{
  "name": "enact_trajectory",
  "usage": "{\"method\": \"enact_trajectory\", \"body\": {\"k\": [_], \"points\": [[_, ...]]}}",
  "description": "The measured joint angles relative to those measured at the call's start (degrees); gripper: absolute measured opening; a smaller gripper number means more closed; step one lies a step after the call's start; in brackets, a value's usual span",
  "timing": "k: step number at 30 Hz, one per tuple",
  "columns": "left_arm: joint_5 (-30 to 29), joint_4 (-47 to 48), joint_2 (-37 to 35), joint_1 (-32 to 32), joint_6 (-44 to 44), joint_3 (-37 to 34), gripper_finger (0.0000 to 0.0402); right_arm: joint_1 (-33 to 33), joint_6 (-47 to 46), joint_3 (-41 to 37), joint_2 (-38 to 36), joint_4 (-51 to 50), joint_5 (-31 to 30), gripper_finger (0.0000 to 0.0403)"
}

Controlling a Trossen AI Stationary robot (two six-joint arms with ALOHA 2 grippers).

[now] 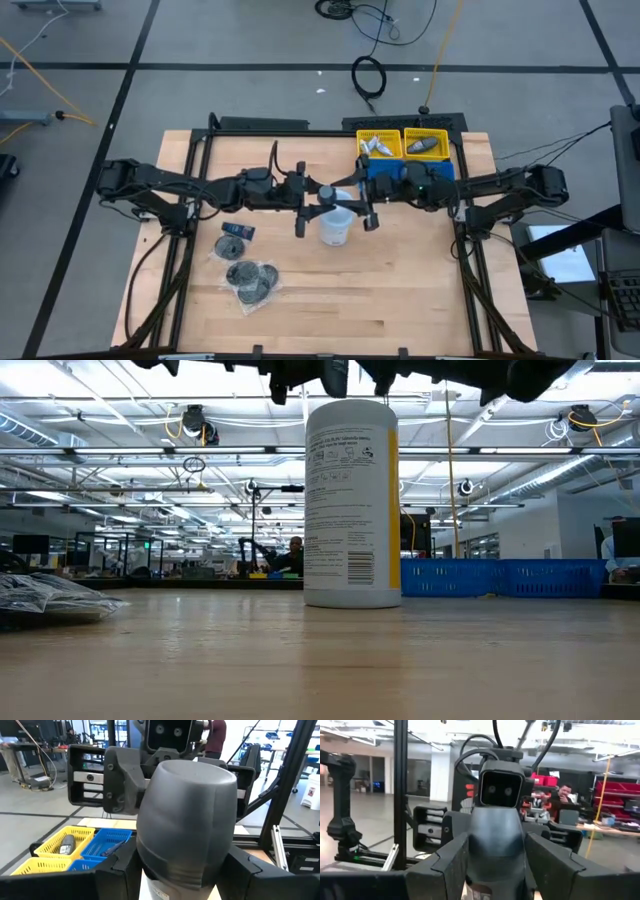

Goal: Pick & Place Travel size toiletries
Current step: Put the black deodorant into the right yellow bin

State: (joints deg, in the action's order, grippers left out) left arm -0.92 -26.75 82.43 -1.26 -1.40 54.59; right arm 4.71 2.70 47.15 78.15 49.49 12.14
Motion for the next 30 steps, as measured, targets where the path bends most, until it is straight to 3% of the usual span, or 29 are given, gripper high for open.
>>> {"method": "enact_trajectory", "body": {"k": [24,30], "points": [[-2.28,3.45,0.00,-0.04,1.17,0.00,0.0178,-1.05,-0.78,2.03,1.40,-5.20,-0.48,0.0188],[-2.33,3.92,0.07,-0.04,1.30,0.00,0.0178,-1.05,-0.91,2.16,1.51,-7.41,-0.37,0.0221]]}}
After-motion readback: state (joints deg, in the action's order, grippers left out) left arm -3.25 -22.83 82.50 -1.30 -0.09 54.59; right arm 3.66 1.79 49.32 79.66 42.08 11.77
